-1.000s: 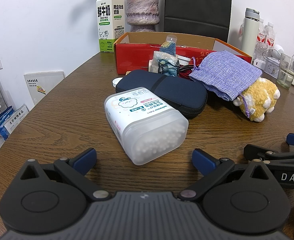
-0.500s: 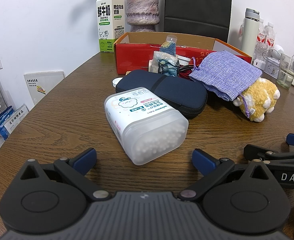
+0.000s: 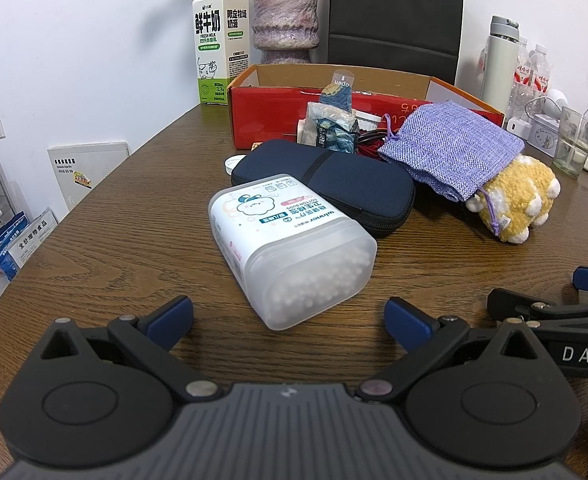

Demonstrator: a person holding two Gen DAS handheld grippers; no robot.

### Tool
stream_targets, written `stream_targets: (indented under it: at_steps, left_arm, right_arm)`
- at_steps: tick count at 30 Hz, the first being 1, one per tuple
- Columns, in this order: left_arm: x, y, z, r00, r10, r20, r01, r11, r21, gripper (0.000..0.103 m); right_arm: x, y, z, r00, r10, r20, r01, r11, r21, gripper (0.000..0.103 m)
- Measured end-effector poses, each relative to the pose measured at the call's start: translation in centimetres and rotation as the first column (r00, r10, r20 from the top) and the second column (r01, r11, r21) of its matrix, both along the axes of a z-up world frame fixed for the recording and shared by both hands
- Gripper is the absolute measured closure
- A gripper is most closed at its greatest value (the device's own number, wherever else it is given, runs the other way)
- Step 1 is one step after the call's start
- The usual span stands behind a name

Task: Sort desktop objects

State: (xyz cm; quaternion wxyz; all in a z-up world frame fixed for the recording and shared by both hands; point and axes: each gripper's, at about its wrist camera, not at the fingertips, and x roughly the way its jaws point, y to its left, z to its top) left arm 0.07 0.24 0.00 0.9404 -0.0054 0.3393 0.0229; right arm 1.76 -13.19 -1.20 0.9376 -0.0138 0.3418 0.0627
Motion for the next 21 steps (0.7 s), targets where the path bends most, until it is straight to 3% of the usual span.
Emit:
stream_targets:
  at_steps: [2,4,6,8,11,13,16,18,21]
  left_arm:
    - [-0.1,0.1,0.2,1.0,-0.026,0.012,0.026,1.0,0.002,0.0]
    - [-1.1,0.8,1.3,0.994,-0.014,0.107,0.018,0.999,-0.036,0.0]
    - [-2.1,1.0,2.5,0.976,-0.002,0.22,0.008,1.0,-0.025,0.0]
    - [-1.9,0.9,3.2,0.964,-0.032,0.264,0.027,0.999,0.02,0.0]
    - [0.3,1.4,2.8,0.982,-0.019,0.19,0.017,1.0,0.012,0.0]
    - [1.5,2.0,2.4,0.991,-0.012,0.137,0.022,0.997,-0.069,0.002]
    - [2.4,2.5,1.9,0.996,-0.013,0.086,0.026,0.987,-0.158,0.002]
    - [3.1,2.5,1.5,0.998,0.004,0.069,0.007,0.987,-0.158,0.003]
    - [3.9,2.7,1.2,0.998,0.021,0.053,-0.012,0.986,-0.165,0.018]
  right_arm:
    - [0.0,0.0,0.1,1.0,0.003,-0.001,-0.003,1.0,0.001,0.0]
    - [-0.2,-0.2,0.6,1.0,0.018,0.016,-0.018,1.0,0.0,0.002]
    - [-0.7,-0.9,1.7,0.996,0.021,0.081,-0.024,0.999,0.033,0.001]
    - [-1.0,-1.5,3.1,0.987,0.024,0.158,-0.035,0.997,0.066,0.001]
    - [0.3,-1.8,4.2,0.981,0.027,0.193,-0.033,0.999,0.028,0.002]
    - [2.0,-2.1,3.9,0.982,0.011,0.188,-0.01,1.0,-0.007,0.006]
    - [4.9,-2.6,2.7,0.991,-0.006,0.135,0.01,0.999,-0.032,0.019]
    - [6.2,-2.8,1.9,0.994,0.008,0.108,-0.008,1.0,-0.006,0.017]
    - [6.7,-2.5,1.4,0.994,-0.002,0.109,0.003,1.0,-0.011,0.019]
